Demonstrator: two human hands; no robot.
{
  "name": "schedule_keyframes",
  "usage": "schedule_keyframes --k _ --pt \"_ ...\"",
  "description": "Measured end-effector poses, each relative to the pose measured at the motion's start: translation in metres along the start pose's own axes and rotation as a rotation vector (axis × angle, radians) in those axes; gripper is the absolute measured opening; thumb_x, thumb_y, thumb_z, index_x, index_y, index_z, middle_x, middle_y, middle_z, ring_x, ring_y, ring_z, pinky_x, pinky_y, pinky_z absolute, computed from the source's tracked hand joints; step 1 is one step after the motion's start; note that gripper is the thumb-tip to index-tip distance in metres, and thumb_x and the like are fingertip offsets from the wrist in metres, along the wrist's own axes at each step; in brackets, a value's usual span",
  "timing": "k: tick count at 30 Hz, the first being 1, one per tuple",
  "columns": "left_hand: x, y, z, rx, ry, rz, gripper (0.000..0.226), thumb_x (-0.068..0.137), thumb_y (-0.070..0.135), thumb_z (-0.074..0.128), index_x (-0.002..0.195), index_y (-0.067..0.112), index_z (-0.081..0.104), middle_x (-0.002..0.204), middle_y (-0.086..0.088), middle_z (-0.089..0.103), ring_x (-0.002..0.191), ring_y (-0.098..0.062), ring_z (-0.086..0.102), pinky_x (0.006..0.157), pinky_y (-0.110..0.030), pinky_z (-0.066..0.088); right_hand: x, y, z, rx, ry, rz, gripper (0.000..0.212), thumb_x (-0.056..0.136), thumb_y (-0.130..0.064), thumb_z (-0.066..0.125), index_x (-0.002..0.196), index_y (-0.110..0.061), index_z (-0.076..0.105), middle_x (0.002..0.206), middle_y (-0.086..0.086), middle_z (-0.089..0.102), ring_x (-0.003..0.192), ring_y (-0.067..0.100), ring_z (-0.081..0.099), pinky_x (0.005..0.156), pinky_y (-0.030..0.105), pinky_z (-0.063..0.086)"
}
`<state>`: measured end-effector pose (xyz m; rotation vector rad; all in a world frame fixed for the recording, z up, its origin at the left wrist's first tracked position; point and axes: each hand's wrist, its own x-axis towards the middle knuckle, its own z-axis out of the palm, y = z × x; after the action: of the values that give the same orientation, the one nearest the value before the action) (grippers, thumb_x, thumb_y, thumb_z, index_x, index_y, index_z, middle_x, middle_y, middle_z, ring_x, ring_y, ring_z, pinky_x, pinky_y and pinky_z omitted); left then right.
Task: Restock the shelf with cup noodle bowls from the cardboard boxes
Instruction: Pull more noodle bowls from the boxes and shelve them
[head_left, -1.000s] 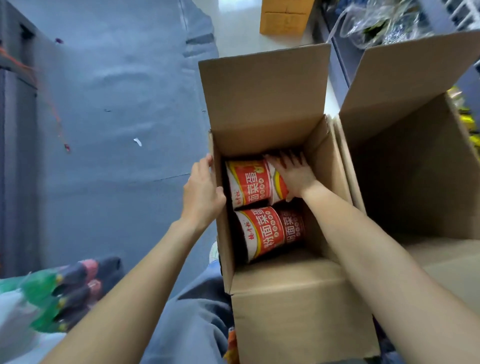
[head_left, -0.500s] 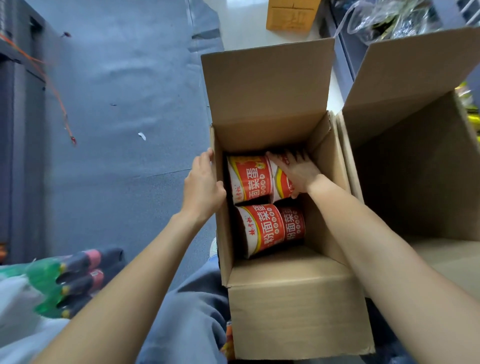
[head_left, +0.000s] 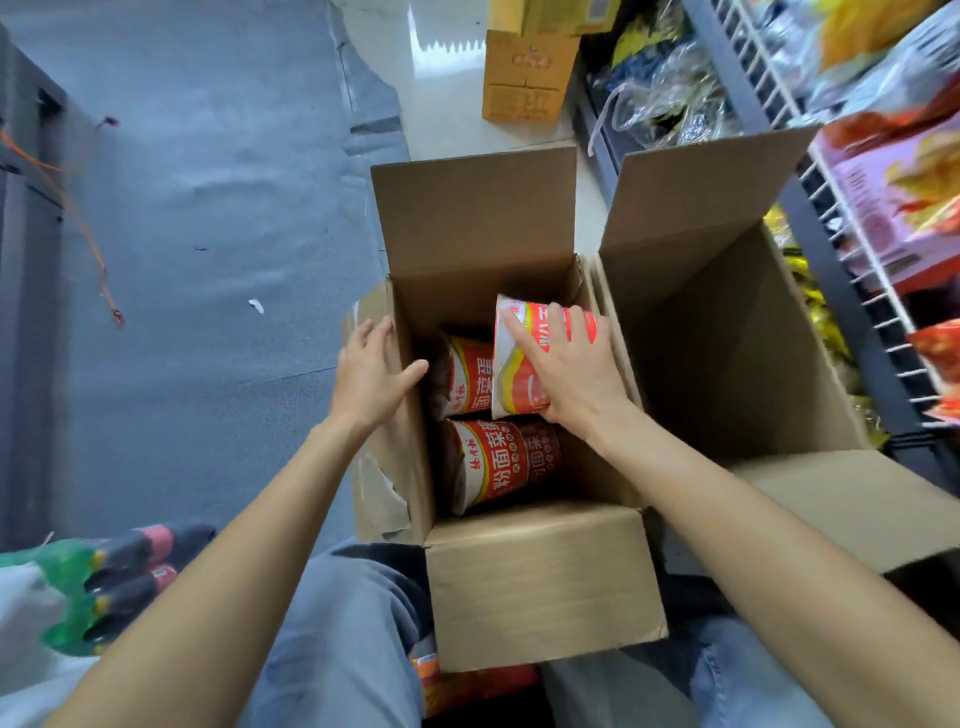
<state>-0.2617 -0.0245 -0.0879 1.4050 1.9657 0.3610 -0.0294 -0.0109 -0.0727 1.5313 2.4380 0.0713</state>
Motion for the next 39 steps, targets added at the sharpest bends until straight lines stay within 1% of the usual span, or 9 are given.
schedule_keyframes --k 3,7,11,17,24,26,28,32,39 --pt "-0.036 0.04 -0.014 -0.208 0.018 0.006 0.056 0.096 0.041 0.052 0.148 0.028 0.034 0.153 -0.012 0.032 0.14 -0.028 0.03 0.115 -0.04 0.024 -0.048 0.008 -0.049 0.337 0.183 0.229 0.128 0.052 -0.056 0.084 0.149 -0.026 0.006 0.134 0.02 0.043 0.118 0.037 0.047 0.09 0.049 0.043" --pt "-0.096 0.125 -0.023 -0.726 -0.332 0.01 0.038 0.098 0.052 0.035 0.132 0.038 0.045 0.138 0.004 0.051 0.113 -0.013 0.056 0.09 -0.03 0.044 -0.112 0.027 -0.095 1.15 0.318 0.538 0.133 0.054 -0.053 0.085 0.148 -0.04 -0.008 0.149 0.0 0.033 0.132 0.017 0.037 0.105 0.041 0.037" --pt "-0.135 0.199 -0.031 -0.818 -0.424 0.245 0.06 0.081 0.065 0.042 0.136 0.04 0.042 0.121 0.025 0.053 0.112 -0.002 0.052 0.098 -0.04 0.042 -0.163 0.05 -0.118 1.45 0.603 0.576 0.128 0.052 -0.039 0.09 0.149 -0.027 0.008 0.144 -0.01 0.039 0.129 0.0 0.042 0.107 0.031 0.042" --pt "-0.16 0.305 -0.021 -0.89 -0.556 0.547 0.053 0.087 0.057 0.054 0.137 0.051 0.04 0.136 0.024 0.051 0.123 0.001 0.051 0.095 -0.039 0.051 -0.214 0.14 -0.166 1.127 0.857 0.692 0.12 0.045 -0.065 0.081 0.145 -0.029 0.027 0.135 -0.007 0.038 0.131 0.009 0.034 0.106 0.034 0.036" --pt "-0.174 0.44 0.018 -1.0 -0.611 0.738 0.066 0.088 0.039 0.059 0.146 0.043 0.029 0.146 0.013 0.043 0.129 -0.007 0.046 0.105 -0.043 0.044 -0.252 0.247 -0.214 0.983 1.149 0.732 0.098 0.072 -0.033 0.081 0.15 -0.022 0.024 0.146 -0.005 0.04 0.132 0.007 0.041 0.108 0.036 0.04" --pt "-0.178 0.472 0.031 -0.995 -0.595 0.851 0.072 0.088 0.022 0.061 0.148 0.041 0.026 0.145 0.011 0.046 0.13 -0.01 0.047 0.099 -0.036 0.047 -0.258 0.273 -0.221 0.946 1.185 0.761 0.096 0.074 -0.034 0.08 0.151 -0.021 0.022 0.148 -0.007 0.038 0.134 0.003 0.036 0.111 0.026 0.035" --pt "-0.176 0.499 0.04 -0.964 -0.559 0.959 0.079 0.088 0.013 0.064 0.15 0.04 0.023 0.15 0.009 0.041 0.134 -0.011 0.043 0.1 -0.038 0.046 -0.262 0.298 -0.228 0.853 1.206 0.803 0.095 0.075 -0.039 0.079 0.151 -0.026 0.022 0.148 -0.006 0.036 0.136 0.009 0.033 0.112 0.035 0.034" --pt "-0.164 0.538 0.058 -0.939 -0.516 1.032 0.087 0.081 0.022 0.072 0.15 0.038 0.023 0.152 0.013 0.036 0.137 -0.01 0.039 0.111 -0.049 0.037 -0.263 0.33 -0.233 0.775 1.188 0.909 0.094 0.077 -0.036 0.077 0.151 -0.025 0.02 0.144 0.003 0.035 0.132 0.012 0.035 0.106 0.025 0.034" --pt "-0.144 0.525 0.083 -0.959 -0.393 0.961 0.086 0.083 0.019 0.075 0.151 0.033 0.024 0.148 0.016 0.041 0.129 -0.006 0.046 0.089 -0.012 0.048 -0.237 0.328 -0.208 0.757 1.13 0.88 0.091 0.08 -0.04 0.073 0.151 -0.019 0.021 0.147 0.008 0.036 0.135 0.021 0.038 0.104 0.031 0.038"
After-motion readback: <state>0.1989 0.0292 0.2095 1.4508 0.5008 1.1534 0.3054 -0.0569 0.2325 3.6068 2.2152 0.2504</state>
